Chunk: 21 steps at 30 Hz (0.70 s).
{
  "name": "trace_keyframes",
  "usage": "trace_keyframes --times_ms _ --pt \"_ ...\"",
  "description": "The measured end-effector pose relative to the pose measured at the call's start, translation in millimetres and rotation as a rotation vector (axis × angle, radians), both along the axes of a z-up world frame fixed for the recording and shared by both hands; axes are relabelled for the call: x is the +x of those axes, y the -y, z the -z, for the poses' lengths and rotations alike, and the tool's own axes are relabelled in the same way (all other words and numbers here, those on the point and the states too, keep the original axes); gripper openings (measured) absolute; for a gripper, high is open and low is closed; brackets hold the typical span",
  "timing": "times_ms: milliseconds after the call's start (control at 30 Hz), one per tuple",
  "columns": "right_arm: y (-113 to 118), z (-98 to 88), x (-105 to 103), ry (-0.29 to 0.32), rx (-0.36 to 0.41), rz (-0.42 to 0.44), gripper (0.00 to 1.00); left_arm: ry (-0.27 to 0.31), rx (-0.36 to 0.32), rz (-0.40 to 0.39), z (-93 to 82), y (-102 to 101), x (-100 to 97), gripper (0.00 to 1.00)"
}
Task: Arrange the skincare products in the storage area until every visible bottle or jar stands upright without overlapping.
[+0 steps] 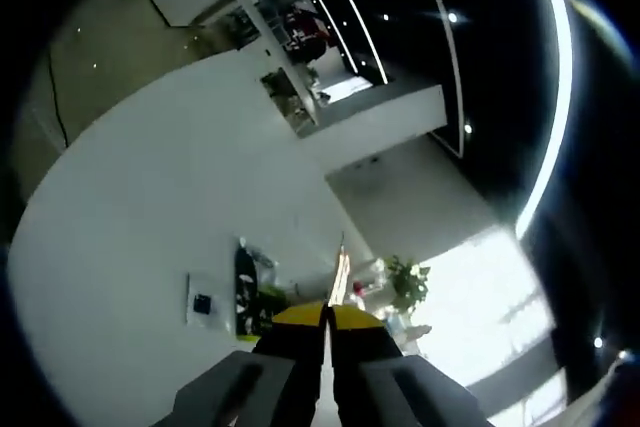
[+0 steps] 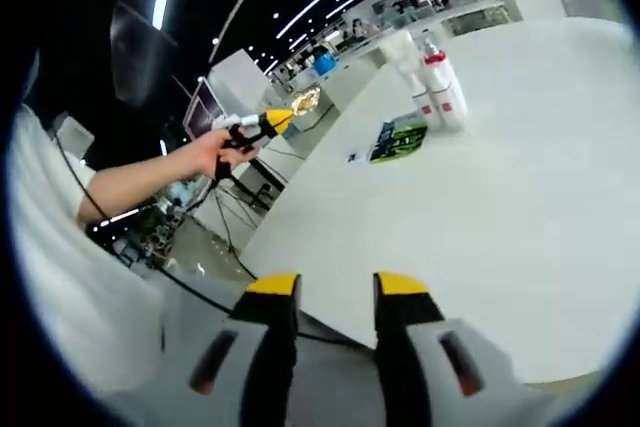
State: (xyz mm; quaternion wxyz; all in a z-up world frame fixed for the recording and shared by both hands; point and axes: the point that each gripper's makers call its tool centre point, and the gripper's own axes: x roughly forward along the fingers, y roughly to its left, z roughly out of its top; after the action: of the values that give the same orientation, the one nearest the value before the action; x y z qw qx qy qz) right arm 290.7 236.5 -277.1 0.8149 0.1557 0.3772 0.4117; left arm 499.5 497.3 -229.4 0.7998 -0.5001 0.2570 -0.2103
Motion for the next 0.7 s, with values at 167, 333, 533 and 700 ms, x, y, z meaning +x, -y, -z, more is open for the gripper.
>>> trace_keyframes --times_ms 167,333,533,700 --pt "2 5.4 -1 -0.007 -0.029 -0.008 0.30 -0.046 0.014 -0.003 20.8 -6 18.1 0.00" --pt "5 9.7 2 -0.025 -0.042 0.015 0.30 -0.082 0.008 -0.023 38.1 -14 38.4 0.01" --pt "8 14.2 4 -0.055 -0.059 0.042 0.30 -0.138 0.067 -0.003 71.2 -16 61.3 0.01" --pt "10 16.8 5 -0.079 -0.069 0.058 0.30 -0.165 0.106 0.021 87.8 -8 65.1 0.01"
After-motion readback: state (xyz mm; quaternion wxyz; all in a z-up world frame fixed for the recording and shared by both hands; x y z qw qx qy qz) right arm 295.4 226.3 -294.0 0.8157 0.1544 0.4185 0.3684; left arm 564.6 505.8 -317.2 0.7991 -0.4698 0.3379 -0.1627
